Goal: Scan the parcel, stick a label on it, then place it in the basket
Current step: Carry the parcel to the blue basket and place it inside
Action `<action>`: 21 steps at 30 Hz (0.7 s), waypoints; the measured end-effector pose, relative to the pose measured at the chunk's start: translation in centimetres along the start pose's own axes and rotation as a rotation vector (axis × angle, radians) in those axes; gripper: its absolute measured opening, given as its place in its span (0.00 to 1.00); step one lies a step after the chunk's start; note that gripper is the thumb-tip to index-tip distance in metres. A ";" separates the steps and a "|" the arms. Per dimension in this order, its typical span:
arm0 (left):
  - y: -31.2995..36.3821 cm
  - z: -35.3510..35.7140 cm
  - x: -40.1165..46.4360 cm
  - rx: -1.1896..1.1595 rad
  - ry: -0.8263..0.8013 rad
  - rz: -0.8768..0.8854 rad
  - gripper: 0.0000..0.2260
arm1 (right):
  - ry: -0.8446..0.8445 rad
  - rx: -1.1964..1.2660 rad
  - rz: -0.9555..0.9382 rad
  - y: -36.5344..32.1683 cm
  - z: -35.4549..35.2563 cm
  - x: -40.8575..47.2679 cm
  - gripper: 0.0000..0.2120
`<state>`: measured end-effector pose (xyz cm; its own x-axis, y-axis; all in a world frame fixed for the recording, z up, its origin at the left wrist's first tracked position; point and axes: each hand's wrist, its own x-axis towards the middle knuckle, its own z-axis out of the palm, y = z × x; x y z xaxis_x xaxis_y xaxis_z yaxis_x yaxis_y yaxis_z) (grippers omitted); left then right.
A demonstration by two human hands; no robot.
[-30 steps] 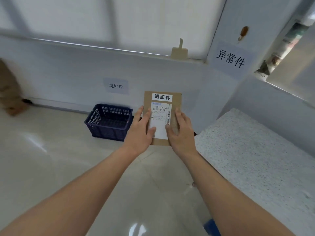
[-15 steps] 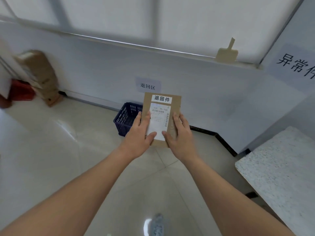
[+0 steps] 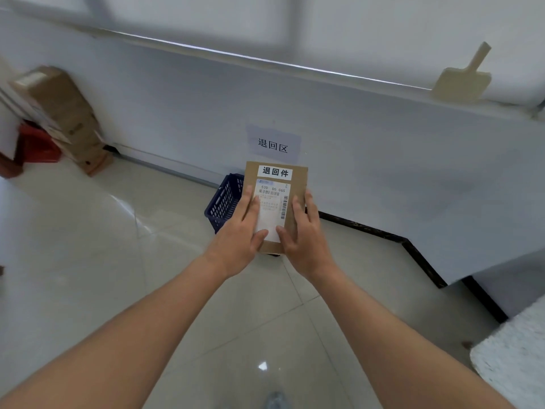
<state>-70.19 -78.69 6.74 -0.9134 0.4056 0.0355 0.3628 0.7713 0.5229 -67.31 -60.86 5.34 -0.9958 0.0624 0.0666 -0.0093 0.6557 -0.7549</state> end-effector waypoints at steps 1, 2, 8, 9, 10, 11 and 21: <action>-0.9 0.1 1.0 -0.001 -0.009 0.001 0.34 | -0.013 -0.007 0.011 0.3 0.6 1.2 0.38; -1.8 0.2 2.1 -0.001 -0.015 0.004 0.34 | -0.024 -0.013 0.021 0.6 1.2 2.4 0.38; -8.1 1.5 7.7 0.006 -0.093 -0.014 0.34 | -0.083 -0.036 0.077 2.4 6.0 8.6 0.39; -9.3 1.7 8.6 0.005 -0.111 -0.016 0.34 | -0.092 -0.040 0.086 2.6 7.0 9.6 0.39; -10.5 1.9 9.6 0.002 -0.129 -0.018 0.34 | -0.099 -0.042 0.098 2.9 8.0 10.6 0.40; -11.7 1.9 10.6 -0.002 -0.145 -0.019 0.34 | -0.107 -0.042 0.116 3.1 8.9 11.6 0.41; -23.9 3.4 20.9 0.006 -0.293 -0.031 0.35 | -0.155 0.021 0.280 5.1 17.0 22.1 0.41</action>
<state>-97.29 -86.99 -7.94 -0.8322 0.5052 -0.2284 0.3371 0.7881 0.5151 -90.94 -68.87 -8.13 -0.9620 0.1214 -0.2447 0.2665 0.6137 -0.7432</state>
